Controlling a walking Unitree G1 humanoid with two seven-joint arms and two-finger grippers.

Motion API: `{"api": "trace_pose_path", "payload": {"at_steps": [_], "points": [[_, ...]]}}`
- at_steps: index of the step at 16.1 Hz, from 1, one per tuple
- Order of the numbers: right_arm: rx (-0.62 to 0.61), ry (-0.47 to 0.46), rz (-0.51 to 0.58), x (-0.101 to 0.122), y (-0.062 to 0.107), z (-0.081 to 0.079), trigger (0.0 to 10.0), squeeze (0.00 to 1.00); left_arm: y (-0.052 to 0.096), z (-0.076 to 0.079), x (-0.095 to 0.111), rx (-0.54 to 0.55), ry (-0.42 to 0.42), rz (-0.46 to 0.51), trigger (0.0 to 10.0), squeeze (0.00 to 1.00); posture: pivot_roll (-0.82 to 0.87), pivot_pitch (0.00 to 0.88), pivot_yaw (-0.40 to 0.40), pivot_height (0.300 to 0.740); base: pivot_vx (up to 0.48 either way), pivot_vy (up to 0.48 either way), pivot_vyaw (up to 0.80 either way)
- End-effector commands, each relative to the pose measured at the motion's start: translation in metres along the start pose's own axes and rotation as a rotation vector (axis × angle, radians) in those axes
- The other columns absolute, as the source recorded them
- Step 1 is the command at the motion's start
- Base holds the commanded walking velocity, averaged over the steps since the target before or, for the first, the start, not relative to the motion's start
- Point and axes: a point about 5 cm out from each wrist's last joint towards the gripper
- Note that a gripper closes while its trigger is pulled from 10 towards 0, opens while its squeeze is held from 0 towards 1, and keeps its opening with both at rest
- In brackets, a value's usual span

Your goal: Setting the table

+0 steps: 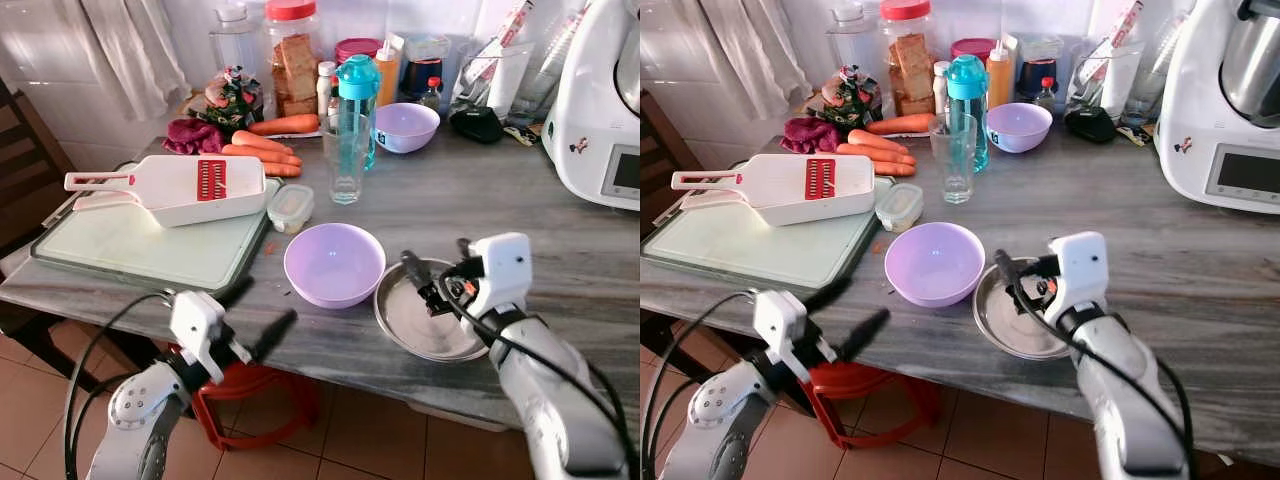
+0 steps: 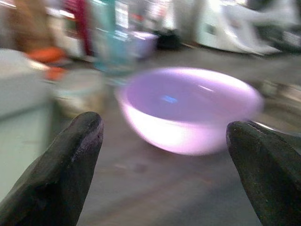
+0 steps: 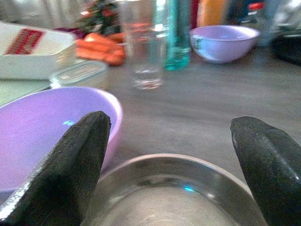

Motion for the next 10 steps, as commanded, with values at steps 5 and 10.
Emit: {"api": "trace_pose_path", "payload": {"at_steps": [5,10], "points": [[-0.097,-0.03,0.043,-0.006,0.01,-0.006,10.0,0.0,-0.005,-0.014,0.009,0.236,-0.061,0.048,10.0,0.0,0.01,0.009,0.06,0.74,0.0,0.0,0.0],[-0.181,-0.088,0.055,-0.01,0.01,0.005,10.0,0.0,-0.018,-0.019,0.007,0.366,-0.126,0.01,10.0,0.0,0.0,0.0,0.064,0.74,0.0,0.0,-0.39]]}}
Point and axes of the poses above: a point about 5 cm out from each wrist's last joint towards the gripper, its own y axis pointing back from the gripper into the wrist, its own x axis along the axis of the wrist's last joint, z = x × y, and after that the axes turned 3 degrees about y, right-handed
